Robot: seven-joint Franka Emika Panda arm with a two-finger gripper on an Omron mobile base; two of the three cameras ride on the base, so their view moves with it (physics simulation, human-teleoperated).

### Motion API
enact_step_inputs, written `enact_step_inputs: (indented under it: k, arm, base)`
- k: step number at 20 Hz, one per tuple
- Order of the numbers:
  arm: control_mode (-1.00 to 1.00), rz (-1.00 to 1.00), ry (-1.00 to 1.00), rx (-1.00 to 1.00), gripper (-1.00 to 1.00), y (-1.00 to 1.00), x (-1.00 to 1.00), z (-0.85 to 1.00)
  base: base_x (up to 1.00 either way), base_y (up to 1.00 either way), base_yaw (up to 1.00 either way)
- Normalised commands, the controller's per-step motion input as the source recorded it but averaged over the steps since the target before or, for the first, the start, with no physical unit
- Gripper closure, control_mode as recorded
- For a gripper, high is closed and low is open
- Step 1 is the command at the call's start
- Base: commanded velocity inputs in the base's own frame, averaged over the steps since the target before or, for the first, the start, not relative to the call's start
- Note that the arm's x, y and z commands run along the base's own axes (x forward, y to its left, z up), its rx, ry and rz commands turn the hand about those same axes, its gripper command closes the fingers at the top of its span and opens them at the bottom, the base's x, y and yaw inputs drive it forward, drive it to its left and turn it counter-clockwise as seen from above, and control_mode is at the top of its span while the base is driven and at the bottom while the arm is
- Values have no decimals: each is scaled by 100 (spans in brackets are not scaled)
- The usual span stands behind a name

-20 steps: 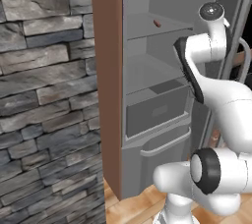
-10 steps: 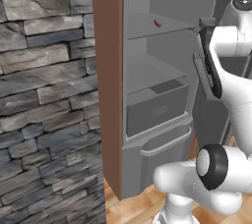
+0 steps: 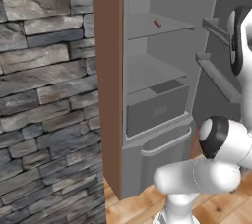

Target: Move the hot dog bun to the plate on the dining table and place the condiment next to that plate. Then navigate to the fridge and take the sausage and place it on the plate as well.

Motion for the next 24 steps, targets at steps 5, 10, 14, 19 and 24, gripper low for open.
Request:
enact_step_inputs:
  k: [5, 10, 14, 19, 24]
  arm:
    - [-100, -4, -16, -1, -100, -85, -2, -10]
    - [-100, -7, -25, -7, -100, 17, -54, -1]
    - [-100, -9, -8, -16, -100, 100, -53, -13]
    - [-100, -8, 0, -18, -100, 100, -40, -26]
    - [-100, -6, 0, -10, -100, 100, -36, -33]
  base:
    - [0, 0, 0]
    - [0, 0, 0]
    - [0, 0, 0]
    - [0, 0, 0]
    - [0, 0, 0]
